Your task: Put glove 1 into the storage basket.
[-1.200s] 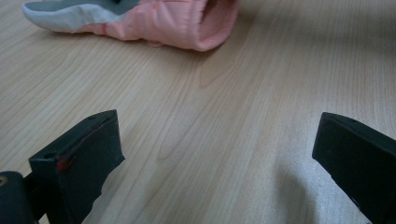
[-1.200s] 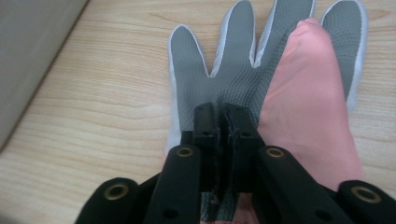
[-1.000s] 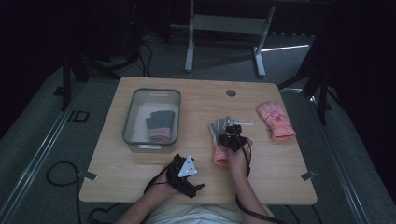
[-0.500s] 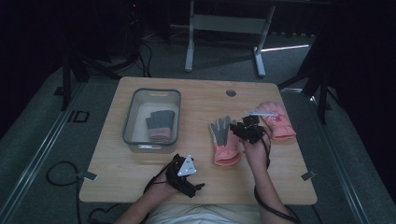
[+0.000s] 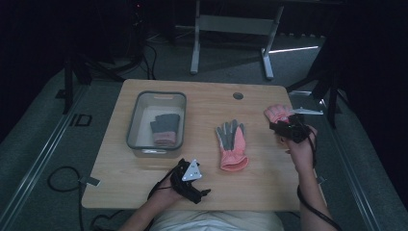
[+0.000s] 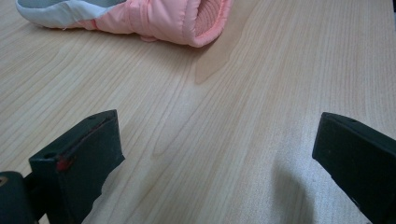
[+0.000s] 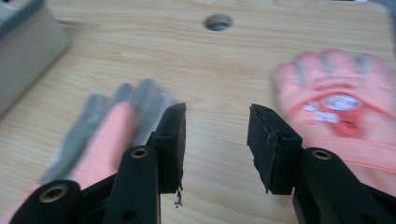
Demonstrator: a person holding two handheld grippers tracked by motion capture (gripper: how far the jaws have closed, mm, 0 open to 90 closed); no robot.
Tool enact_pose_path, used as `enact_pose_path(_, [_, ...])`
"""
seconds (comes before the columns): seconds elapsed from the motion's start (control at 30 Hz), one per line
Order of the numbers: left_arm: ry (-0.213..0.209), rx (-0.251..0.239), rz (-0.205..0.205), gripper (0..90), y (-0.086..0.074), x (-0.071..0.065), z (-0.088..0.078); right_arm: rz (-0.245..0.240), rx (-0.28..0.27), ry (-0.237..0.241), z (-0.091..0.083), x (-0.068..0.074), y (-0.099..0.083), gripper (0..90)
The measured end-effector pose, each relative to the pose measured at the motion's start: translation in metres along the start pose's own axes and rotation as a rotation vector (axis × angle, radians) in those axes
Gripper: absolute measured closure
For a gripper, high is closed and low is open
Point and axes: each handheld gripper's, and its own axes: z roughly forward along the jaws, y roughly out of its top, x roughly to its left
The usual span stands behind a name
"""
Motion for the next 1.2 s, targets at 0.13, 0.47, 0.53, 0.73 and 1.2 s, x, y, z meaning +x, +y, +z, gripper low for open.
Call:
enact_pose_path(0.13, [0.003, -0.003, -0.002, 1.2, 0.0, 0.0, 0.0, -0.012, -0.001, -0.041, -0.003, -0.027, 0.002, 55.8])
enact_pose_path(0.47, [-0.013, -0.015, -0.02, 1.2, 0.0, 0.003, -0.002, -0.097, 0.009, -0.078, 0.013, -0.071, 0.015, 55.3])
enact_pose_path(0.53, [-0.016, -0.012, -0.019, 1.2, -0.001, 0.003, -0.002, -0.113, 0.015, -0.083, 0.019, -0.076, 0.02, 54.5])
enact_pose_path(0.73, [-0.02, -0.008, -0.021, 1.2, -0.001, 0.004, -0.002, -0.135, 0.046, -0.094, 0.037, -0.085, 0.026, 53.6])
enact_pose_path(1.2, [-0.018, -0.008, -0.032, 1.1, -0.001, 0.004, -0.003, -0.141, 0.18, -0.125, 0.092, -0.102, 0.005, 52.0])
